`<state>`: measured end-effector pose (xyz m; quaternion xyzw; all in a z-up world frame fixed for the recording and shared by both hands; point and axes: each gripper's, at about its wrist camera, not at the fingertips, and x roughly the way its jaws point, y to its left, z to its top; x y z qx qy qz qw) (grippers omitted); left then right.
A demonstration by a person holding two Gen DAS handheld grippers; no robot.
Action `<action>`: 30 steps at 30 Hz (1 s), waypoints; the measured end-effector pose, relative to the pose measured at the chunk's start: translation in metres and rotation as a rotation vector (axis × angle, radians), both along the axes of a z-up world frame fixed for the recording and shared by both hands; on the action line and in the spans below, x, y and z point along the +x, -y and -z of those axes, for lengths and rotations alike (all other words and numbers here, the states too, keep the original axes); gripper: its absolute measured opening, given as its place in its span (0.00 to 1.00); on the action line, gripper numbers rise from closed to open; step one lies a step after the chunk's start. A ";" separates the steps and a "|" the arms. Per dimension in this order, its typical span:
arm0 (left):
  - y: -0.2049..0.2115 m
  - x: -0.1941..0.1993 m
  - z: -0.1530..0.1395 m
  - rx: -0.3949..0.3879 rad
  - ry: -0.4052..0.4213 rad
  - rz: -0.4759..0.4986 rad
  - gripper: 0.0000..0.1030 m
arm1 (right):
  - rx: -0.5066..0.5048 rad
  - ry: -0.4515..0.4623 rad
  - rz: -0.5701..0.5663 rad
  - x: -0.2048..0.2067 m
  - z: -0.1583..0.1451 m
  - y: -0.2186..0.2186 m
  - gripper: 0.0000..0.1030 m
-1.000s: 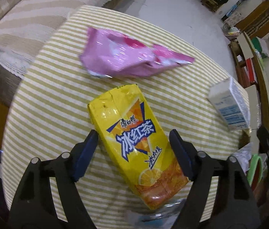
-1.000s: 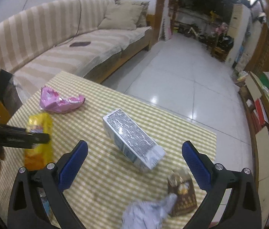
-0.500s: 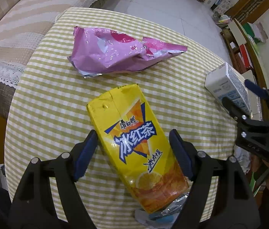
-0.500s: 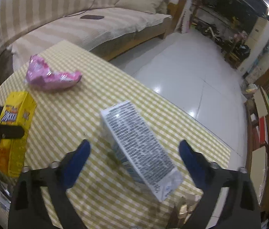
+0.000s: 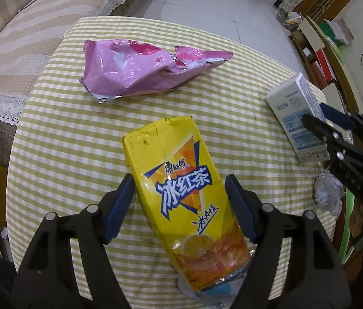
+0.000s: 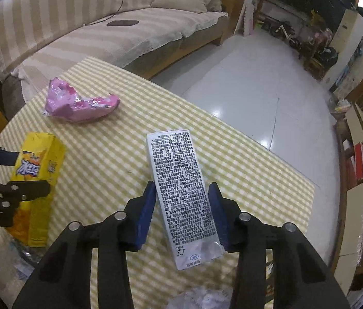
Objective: Collect trash
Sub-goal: 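Grasp the yellow iced-tea carton with left tool while right tool grasps the white milk carton, then carry both cartons over the bin and open both tools to drop them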
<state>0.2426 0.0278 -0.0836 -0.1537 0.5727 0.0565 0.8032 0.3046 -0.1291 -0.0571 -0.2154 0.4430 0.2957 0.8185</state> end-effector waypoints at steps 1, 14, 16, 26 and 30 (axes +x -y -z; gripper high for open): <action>-0.002 -0.003 -0.001 0.003 0.005 0.001 0.67 | 0.006 0.001 0.005 -0.002 -0.002 0.000 0.40; -0.009 -0.031 -0.054 0.046 0.139 0.020 0.66 | 0.179 0.086 0.162 -0.050 -0.074 0.026 0.39; -0.004 -0.034 -0.063 0.057 0.156 0.029 0.66 | 0.195 0.103 0.175 -0.058 -0.085 0.031 0.39; 0.015 -0.060 -0.111 0.076 0.249 0.074 0.66 | 0.315 0.157 0.246 -0.105 -0.132 0.061 0.39; 0.029 -0.068 -0.127 0.047 0.291 0.123 0.66 | 0.336 0.182 0.293 -0.124 -0.144 0.082 0.39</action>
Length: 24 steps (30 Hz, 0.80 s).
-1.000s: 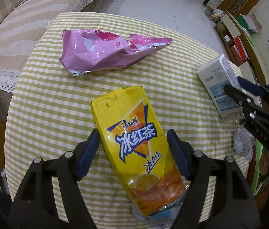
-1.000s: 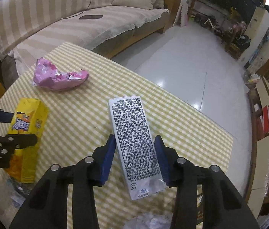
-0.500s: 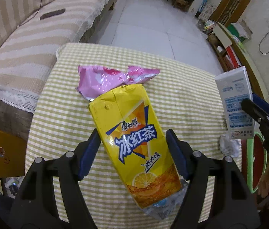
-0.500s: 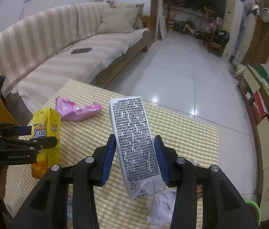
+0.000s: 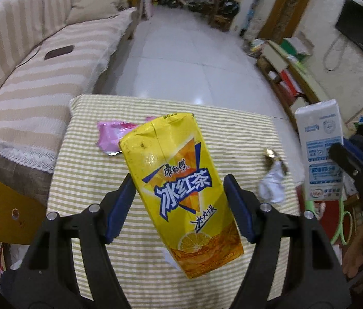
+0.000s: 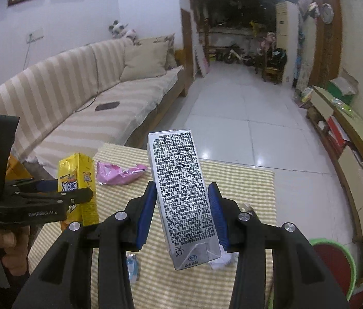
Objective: Collect trash
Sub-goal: 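Carry both cartons over the bin and open both tools to drop them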
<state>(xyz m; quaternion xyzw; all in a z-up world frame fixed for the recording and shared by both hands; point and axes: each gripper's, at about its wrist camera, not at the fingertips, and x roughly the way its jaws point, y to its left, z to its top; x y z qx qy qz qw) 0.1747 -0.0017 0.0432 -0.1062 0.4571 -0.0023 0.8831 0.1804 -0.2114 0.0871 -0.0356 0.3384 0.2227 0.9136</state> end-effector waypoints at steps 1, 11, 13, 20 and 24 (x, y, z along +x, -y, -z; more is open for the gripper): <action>0.006 -0.002 -0.003 -0.008 0.008 0.019 0.66 | 0.008 0.001 0.015 -0.005 -0.003 0.009 0.39; 0.084 -0.004 -0.019 -0.035 0.052 0.188 0.65 | 0.028 0.032 0.178 -0.046 -0.015 0.097 0.39; 0.107 -0.003 -0.023 -0.035 0.062 0.234 0.65 | 0.030 0.039 0.217 -0.053 -0.016 0.117 0.39; 0.178 0.002 -0.028 -0.068 0.075 0.375 0.65 | 0.056 0.029 0.345 -0.070 -0.010 0.188 0.39; 0.214 0.007 -0.027 -0.067 0.078 0.436 0.65 | 0.057 0.014 0.391 -0.077 -0.001 0.219 0.39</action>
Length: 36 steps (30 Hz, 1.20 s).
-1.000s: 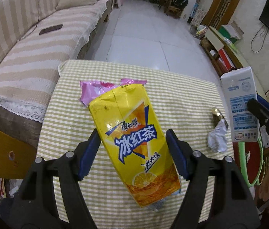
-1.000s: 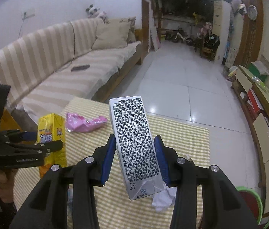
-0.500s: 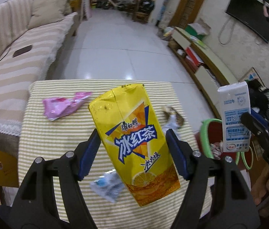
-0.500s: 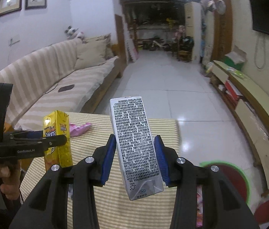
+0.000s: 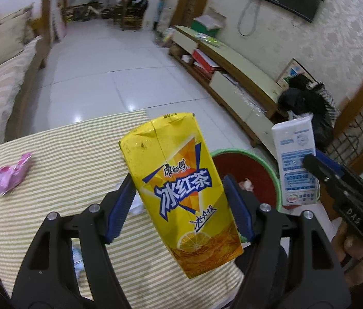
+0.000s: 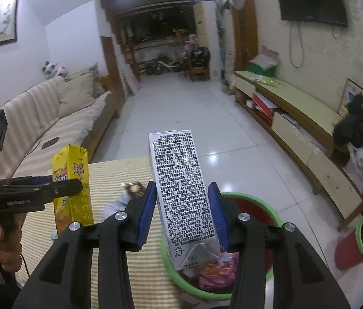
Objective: Collect trash
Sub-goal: 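Carry both cartons over the bin and open both tools to drop them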
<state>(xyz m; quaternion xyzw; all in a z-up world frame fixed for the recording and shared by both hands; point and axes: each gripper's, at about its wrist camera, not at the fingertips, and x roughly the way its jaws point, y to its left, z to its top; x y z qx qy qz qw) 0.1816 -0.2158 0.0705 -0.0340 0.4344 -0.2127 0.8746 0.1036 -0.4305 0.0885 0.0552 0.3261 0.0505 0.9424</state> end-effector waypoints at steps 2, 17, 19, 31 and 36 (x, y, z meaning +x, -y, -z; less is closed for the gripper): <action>0.013 0.002 0.002 0.000 -0.002 0.022 0.65 | 0.004 -0.006 0.014 -0.002 0.003 0.012 0.39; 0.100 0.017 0.015 -0.002 -0.020 0.163 0.65 | 0.081 -0.061 0.122 0.007 0.036 0.071 0.39; 0.110 0.019 0.019 0.008 -0.026 0.180 0.65 | 0.095 -0.067 0.130 0.008 0.041 0.077 0.39; 0.136 0.027 0.039 0.029 -0.071 0.212 0.66 | 0.120 -0.096 0.134 0.024 0.059 0.083 0.39; 0.133 0.032 0.040 0.003 -0.083 0.210 0.66 | 0.116 -0.107 0.130 0.029 0.063 0.083 0.39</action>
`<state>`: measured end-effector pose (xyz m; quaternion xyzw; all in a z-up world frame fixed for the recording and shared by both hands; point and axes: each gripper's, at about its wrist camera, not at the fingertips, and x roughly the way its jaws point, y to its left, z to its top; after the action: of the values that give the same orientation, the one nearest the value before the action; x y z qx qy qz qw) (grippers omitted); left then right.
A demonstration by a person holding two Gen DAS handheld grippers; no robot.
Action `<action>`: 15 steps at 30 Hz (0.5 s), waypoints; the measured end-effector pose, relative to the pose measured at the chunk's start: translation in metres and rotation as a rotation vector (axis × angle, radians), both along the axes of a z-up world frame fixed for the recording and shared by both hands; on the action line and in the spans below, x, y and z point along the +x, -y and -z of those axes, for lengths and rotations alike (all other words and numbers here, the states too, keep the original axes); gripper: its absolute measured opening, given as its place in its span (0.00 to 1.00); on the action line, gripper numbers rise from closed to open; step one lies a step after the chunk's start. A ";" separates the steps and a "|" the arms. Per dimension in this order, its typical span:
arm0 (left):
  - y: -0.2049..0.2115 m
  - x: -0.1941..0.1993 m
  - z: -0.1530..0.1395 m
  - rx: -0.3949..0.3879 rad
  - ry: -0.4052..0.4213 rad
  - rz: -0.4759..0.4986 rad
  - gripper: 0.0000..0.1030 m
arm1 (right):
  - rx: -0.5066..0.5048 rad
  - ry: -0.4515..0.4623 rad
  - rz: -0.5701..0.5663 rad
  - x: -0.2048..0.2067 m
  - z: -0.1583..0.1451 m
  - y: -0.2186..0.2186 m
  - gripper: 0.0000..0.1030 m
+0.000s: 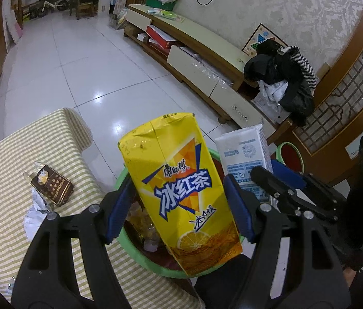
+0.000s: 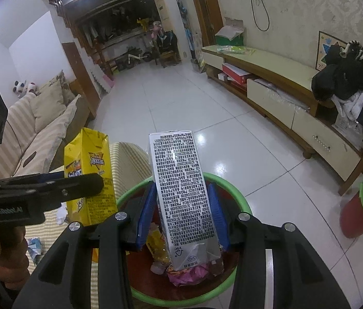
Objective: Collect trash
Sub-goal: 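Carry both cartons over the bin and open both tools to drop them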
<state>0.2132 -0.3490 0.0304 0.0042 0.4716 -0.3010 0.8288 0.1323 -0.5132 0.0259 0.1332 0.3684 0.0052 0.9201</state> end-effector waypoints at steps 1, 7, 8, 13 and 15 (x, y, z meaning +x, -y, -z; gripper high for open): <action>0.000 0.001 0.000 -0.002 -0.004 0.002 0.66 | -0.001 -0.003 -0.002 0.001 0.001 0.001 0.40; -0.004 0.003 -0.003 -0.048 -0.010 -0.013 0.89 | -0.001 -0.008 0.007 0.003 0.004 0.001 0.64; -0.006 0.004 -0.003 -0.051 -0.008 -0.018 0.91 | 0.001 -0.006 0.009 0.003 0.004 0.001 0.69; -0.021 0.007 -0.007 -0.066 -0.008 -0.066 0.95 | -0.009 -0.002 0.023 0.003 0.003 -0.002 0.89; -0.027 0.008 -0.009 -0.067 -0.005 -0.081 0.95 | -0.015 0.006 0.023 0.002 0.001 -0.006 0.93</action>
<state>0.2213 -0.3223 0.0394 -0.0435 0.4632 -0.2827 0.8388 0.1347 -0.5076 0.0250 0.1307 0.3640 -0.0077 0.9222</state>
